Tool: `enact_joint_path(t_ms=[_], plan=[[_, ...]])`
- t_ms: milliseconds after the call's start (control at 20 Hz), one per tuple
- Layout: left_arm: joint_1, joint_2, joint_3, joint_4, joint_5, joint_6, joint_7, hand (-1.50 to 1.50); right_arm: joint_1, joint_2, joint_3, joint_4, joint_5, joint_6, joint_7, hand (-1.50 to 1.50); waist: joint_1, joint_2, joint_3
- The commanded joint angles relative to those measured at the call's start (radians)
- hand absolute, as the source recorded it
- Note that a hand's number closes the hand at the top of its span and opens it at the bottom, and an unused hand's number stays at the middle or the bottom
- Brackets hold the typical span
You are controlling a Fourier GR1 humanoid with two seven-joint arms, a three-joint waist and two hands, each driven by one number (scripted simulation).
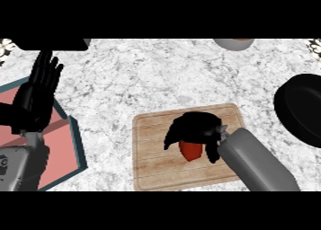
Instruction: Pick the bell pepper from the cutting board and place it in the pot
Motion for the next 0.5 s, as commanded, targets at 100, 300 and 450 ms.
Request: enact_joint_path(t_ms=[100, 300, 450], plan=[[-0.014, 0.009, 0.03, -0.001, 0.016, -0.019, 0.002, 0.0, 0.069, 0.062, 0.045, 0.008, 0.051, -0.121, -0.081, 1.5, -0.001, 0.006, 0.006], [0.008, 0.001, 0.023, -0.037, 0.0, -0.015, 0.011, 0.0, 0.102, 0.079, 0.048, -0.064, 0.096, -0.091, -0.044, 1.5, -0.003, 0.005, 0.006], [0.02, -0.009, 0.025, -0.02, -0.013, 0.001, 0.007, 0.0, 0.12, 0.057, 0.017, -0.03, 0.103, -0.16, -0.1, 1.5, -0.001, 0.006, 0.006]])
